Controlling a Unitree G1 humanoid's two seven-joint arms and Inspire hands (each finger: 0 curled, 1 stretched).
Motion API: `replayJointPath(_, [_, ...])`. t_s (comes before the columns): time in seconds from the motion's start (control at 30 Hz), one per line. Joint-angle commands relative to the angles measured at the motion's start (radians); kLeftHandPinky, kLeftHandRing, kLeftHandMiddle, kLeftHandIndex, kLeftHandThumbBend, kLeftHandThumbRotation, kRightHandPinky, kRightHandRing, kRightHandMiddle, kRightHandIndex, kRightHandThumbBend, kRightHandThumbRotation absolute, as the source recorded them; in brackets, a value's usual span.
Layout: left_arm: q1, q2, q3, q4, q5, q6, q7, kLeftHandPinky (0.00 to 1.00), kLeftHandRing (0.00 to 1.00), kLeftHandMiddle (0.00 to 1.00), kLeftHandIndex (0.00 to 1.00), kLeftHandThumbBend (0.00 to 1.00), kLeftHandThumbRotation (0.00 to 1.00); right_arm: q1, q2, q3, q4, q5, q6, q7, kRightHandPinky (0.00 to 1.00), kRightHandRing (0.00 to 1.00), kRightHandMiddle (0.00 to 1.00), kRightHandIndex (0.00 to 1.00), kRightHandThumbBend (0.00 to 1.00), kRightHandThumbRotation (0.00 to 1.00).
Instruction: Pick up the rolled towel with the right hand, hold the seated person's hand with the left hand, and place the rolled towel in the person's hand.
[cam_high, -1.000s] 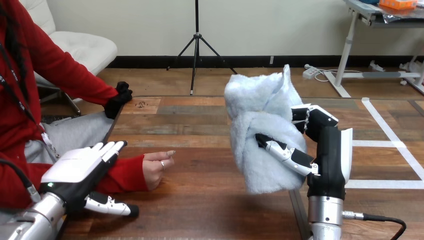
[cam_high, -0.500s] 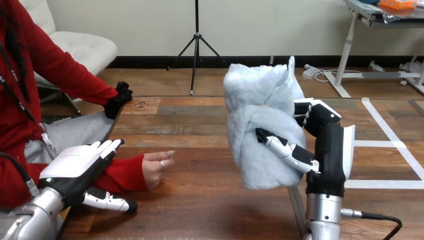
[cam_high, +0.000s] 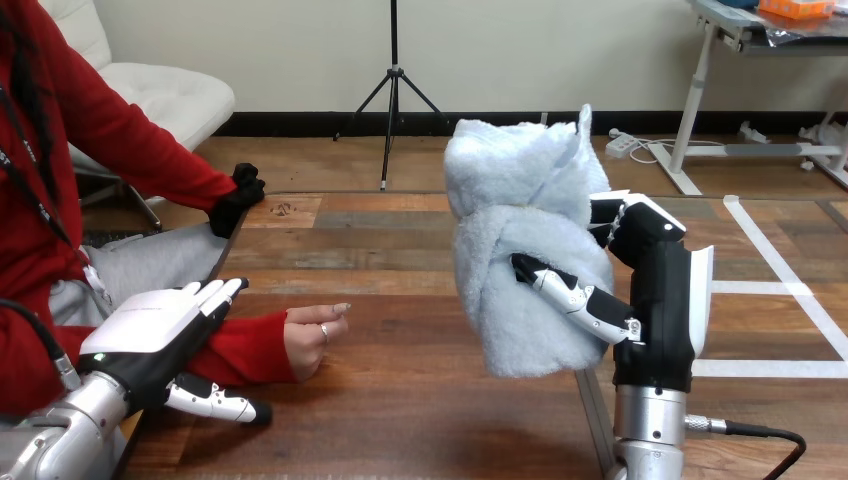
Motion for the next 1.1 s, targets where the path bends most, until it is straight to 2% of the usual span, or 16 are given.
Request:
replayJointPath(0.0, [-0.067, 0.006, -0.023, 0.007, 0.018, 0.039, 0.09, 1.0, 1.0, 1.0, 1.0, 1.0, 0.57, -0.033, 0.014, -0.022, -0.067, 0.023, -0.043, 0.014, 0.3, 0.36, 0.44, 0.45, 0.75, 0.0])
replayJointPath(0.27, [-0.06, -0.008, -0.065, 0.004, 0.069, 0.137, 0.24, 0.97, 1.0, 1.0, 1.0, 1.0, 0.59, -0.027, 0.017, -0.033, -0.076, 0.019, -0.051, 0.027, 0.3, 0.36, 0.44, 0.45, 0.76, 0.0])
replayJointPath(0.37, [-0.057, -0.014, -0.076, 0.003, 0.081, 0.164, 0.272, 0.96, 1.0, 1.0, 1.0, 1.0, 0.58, -0.025, 0.019, -0.036, -0.079, 0.02, -0.053, 0.033, 0.3, 0.36, 0.44, 0.45, 0.76, 0.0])
replayJointPath(0.63, [-0.054, -0.027, -0.099, 0.004, 0.089, 0.213, 0.308, 0.94, 0.98, 0.99, 1.0, 1.0, 0.54, -0.013, 0.02, -0.042, -0.101, -0.002, -0.047, 0.023, 0.3, 0.36, 0.44, 0.45, 0.75, 0.0])
replayJointPath(1.07, [-0.06, -0.043, -0.11, 0.033, 0.08, 0.222, 0.324, 0.87, 0.91, 0.92, 0.96, 1.0, 0.48, 0.0, 0.029, -0.05, -0.124, 0.017, -0.057, 0.053, 0.29, 0.35, 0.44, 0.45, 0.76, 0.0])
